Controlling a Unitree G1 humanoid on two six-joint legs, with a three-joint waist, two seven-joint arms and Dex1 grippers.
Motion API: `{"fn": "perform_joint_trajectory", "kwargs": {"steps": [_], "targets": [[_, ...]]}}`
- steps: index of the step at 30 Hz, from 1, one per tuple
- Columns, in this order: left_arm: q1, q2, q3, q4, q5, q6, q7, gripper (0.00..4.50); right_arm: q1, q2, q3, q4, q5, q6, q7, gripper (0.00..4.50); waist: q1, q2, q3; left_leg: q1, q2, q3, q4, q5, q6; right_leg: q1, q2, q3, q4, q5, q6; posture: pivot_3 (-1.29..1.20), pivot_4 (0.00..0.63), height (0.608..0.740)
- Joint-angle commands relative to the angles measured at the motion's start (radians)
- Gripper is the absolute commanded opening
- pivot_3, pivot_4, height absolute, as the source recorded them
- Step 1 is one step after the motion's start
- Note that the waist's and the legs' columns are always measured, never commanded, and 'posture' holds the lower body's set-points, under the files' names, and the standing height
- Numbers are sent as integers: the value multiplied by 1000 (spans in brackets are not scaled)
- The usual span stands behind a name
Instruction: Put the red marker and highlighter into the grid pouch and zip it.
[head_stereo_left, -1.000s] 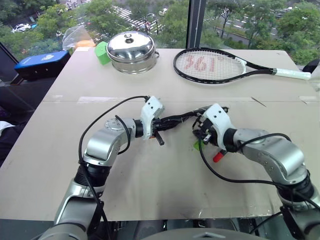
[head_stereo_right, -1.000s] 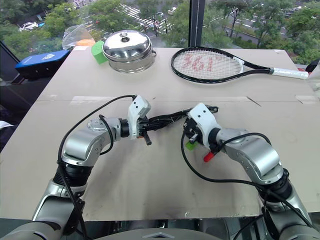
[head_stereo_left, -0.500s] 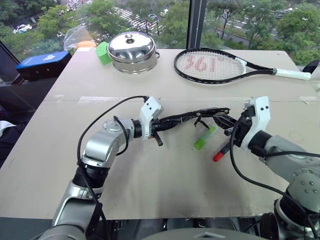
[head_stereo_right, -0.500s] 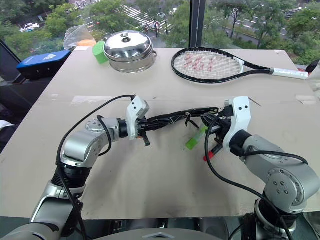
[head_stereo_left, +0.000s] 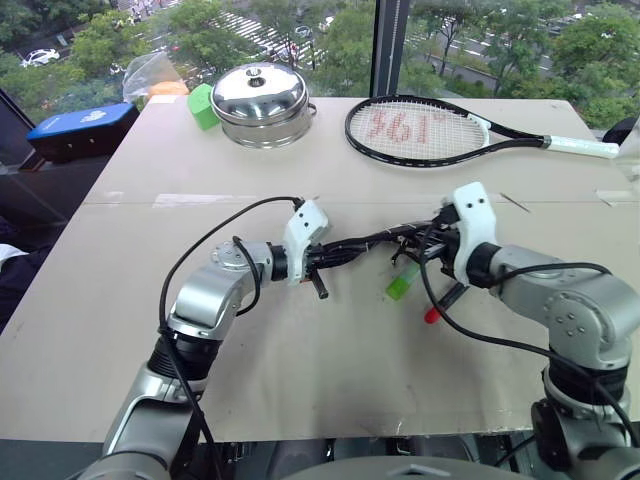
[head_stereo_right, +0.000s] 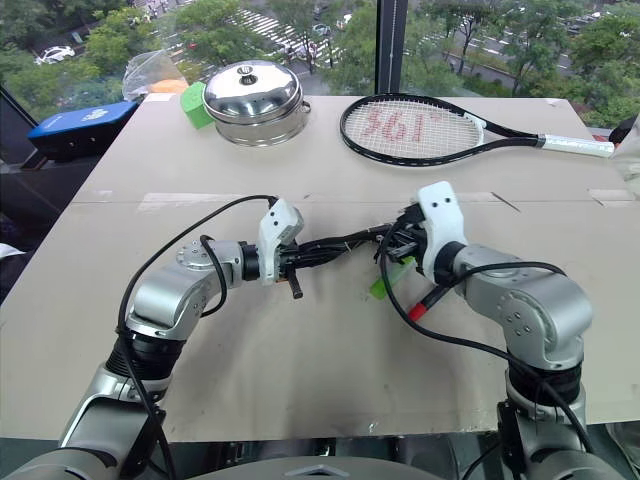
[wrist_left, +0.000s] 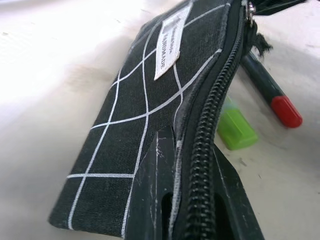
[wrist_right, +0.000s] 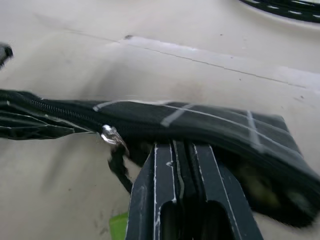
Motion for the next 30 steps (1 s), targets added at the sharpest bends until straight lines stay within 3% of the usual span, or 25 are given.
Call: {"fn": "perform_joint_trajectory", "kwargs": {"steps": [1, 7, 12, 16, 18, 19, 20, 21, 30], "targets": [[-11, 3, -3, -42, 6, -37, 1, 0, -49, -93, 188, 7, -102, -128, 60, 31, 0, 0, 0, 0, 0, 0, 0, 0, 0, 0, 0, 0, 0, 0, 0, 0, 150, 740], [-18, -8, -17, -32, 33, -39, 27, 0, -158, -267, 546, 85, -361, -406, 218, 31, 0, 0, 1, 0, 0, 0, 0, 0, 0, 0, 0, 0, -1, 0, 0, 0, 150, 740], [-22, -15, -22, -33, 42, -30, 39, 0, -213, -330, 681, 137, -554, -556, 306, 31, 1, -1, 1, 0, 0, 0, 0, 0, 0, 0, 0, 0, -1, 0, 1, 0, 150, 740], [-25, -14, -26, -32, 43, -23, 44, 0, -205, -340, 694, 179, -663, -643, 346, 1121, 1, -2, 2, 0, 0, 0, 1, 0, 0, 0, 0, 0, -1, 0, 1, 0, 150, 740], [-27, -13, -28, -31, 44, -18, 47, 0, -200, -343, 698, 188, -710, -660, 370, 2200, 1, -2, 2, 0, 0, 0, 1, 0, -1, 0, 0, 0, -1, 0, 1, 0, 150, 740], [-28, -12, -28, -30, 44, -16, 48, 0, -197, -343, 698, 187, -725, -661, 385, 2385, 1, -2, 2, 0, 0, 0, 1, 1, -1, 0, 0, 0, -1, 0, 1, 0, 150, 740], [-28, -12, -28, -30, 44, -15, 49, 0, -193, -341, 696, 186, -740, -662, 399, 3029, 1, -2, 2, 0, 0, 0, 1, 1, -2, 0, 0, 0, -1, 0, 1, 0, 150, 740], [-28, -11, -28, -29, 45, -13, 50, 0, -190, -340, 696, 184, -758, -669, 412, 3395, 1, -2, 2, 0, 0, 0, 1, 2, -4, 0, 0, 0, 0, 0, 1, 0, 150, 740], [-34, -20, -26, -13, 46, 1, 74, 0, -146, -299, 629, 172, -838, -690, 467, 3395, 2, -2, 2, 0, 0, 1, 1, 3, -5, 0, 0, 0, 0, 0, 1, 0, 150, 740]]}}
